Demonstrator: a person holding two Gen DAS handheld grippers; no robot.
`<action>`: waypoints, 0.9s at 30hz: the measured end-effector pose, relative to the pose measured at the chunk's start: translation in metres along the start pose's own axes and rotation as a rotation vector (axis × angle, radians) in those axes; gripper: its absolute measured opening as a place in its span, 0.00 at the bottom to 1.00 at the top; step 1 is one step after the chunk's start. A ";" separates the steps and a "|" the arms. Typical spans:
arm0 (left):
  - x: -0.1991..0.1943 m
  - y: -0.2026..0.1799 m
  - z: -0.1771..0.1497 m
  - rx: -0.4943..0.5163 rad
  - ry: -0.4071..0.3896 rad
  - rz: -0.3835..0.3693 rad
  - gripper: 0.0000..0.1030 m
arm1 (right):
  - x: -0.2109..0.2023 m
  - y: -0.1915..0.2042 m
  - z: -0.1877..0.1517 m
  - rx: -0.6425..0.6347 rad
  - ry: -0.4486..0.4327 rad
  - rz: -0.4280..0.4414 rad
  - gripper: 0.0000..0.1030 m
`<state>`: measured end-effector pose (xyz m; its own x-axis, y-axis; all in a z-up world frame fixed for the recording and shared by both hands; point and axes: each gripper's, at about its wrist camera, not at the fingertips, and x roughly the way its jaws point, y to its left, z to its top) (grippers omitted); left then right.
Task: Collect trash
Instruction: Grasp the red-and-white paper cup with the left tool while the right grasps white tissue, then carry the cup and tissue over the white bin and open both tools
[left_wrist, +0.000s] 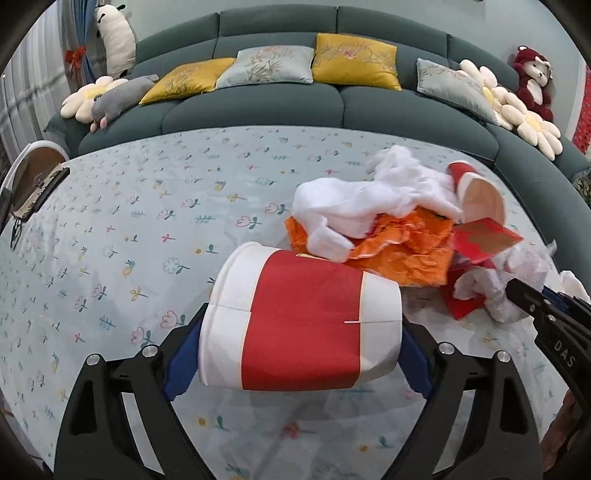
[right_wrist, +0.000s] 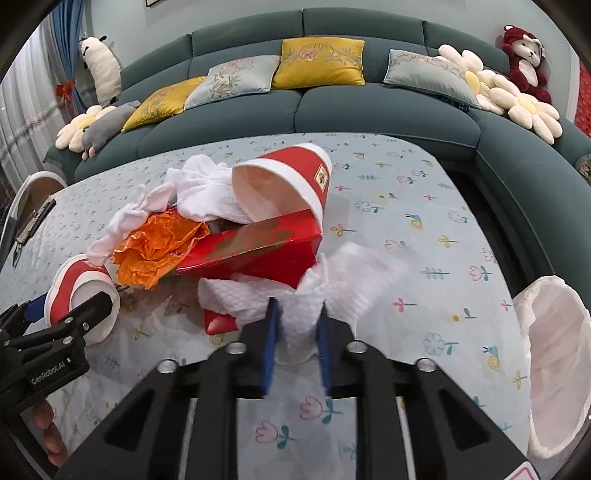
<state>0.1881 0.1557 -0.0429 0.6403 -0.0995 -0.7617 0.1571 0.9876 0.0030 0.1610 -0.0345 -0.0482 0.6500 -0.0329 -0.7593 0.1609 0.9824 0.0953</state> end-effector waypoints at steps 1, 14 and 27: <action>-0.004 -0.003 -0.001 0.001 -0.002 -0.011 0.83 | -0.005 -0.001 0.000 0.003 -0.010 0.001 0.13; -0.056 -0.075 -0.008 0.093 -0.043 -0.117 0.83 | -0.071 -0.049 0.002 0.071 -0.126 -0.022 0.12; -0.088 -0.187 -0.012 0.243 -0.073 -0.227 0.83 | -0.115 -0.147 -0.014 0.210 -0.191 -0.107 0.12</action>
<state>0.0930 -0.0190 0.0155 0.6192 -0.3306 -0.7123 0.4707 0.8823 -0.0003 0.0518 -0.1727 0.0162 0.7459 -0.1877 -0.6391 0.3729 0.9127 0.1671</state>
